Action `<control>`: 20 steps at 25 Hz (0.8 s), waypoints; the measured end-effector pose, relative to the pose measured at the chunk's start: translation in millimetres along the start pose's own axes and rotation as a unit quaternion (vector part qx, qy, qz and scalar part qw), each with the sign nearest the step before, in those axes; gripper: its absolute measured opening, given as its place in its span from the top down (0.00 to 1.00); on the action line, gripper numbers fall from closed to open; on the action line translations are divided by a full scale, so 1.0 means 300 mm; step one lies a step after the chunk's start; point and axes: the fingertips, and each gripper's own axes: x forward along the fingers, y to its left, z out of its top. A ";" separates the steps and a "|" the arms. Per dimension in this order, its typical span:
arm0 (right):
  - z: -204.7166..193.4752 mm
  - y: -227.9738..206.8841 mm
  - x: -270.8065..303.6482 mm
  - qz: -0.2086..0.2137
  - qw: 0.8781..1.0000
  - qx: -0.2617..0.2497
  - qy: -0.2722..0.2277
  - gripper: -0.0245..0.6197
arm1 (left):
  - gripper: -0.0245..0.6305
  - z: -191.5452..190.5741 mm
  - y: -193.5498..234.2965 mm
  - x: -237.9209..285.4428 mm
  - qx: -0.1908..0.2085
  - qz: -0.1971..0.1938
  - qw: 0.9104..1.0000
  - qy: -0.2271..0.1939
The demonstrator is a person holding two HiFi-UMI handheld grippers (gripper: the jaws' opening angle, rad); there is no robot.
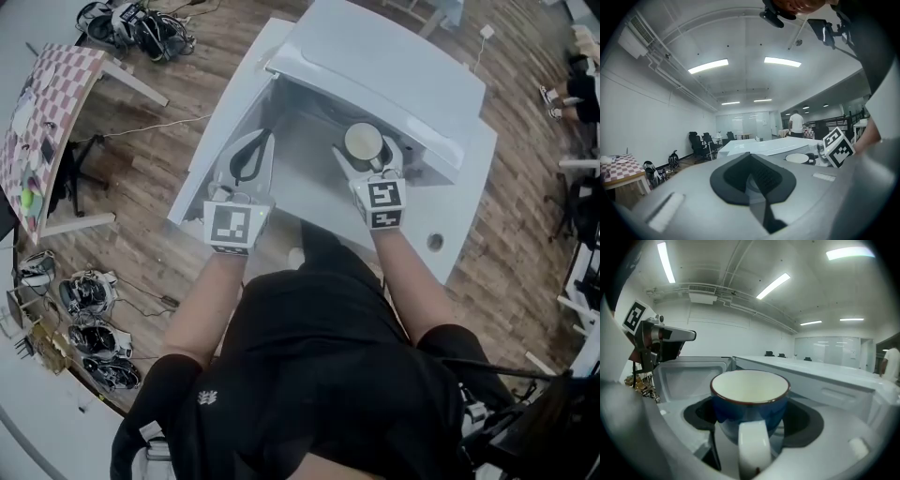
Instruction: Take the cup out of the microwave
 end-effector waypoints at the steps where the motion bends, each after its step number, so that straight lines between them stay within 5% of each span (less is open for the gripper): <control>1: 0.013 -0.006 -0.009 -0.001 1.000 0.000 -0.001 0.35 | 0.96 0.008 0.001 0.001 0.001 -0.001 1.000 0.000; 20: 0.296 -0.023 -0.176 0.023 0.999 0.018 -0.021 0.35 | 0.96 0.199 0.092 -0.102 0.009 0.020 0.999 -0.039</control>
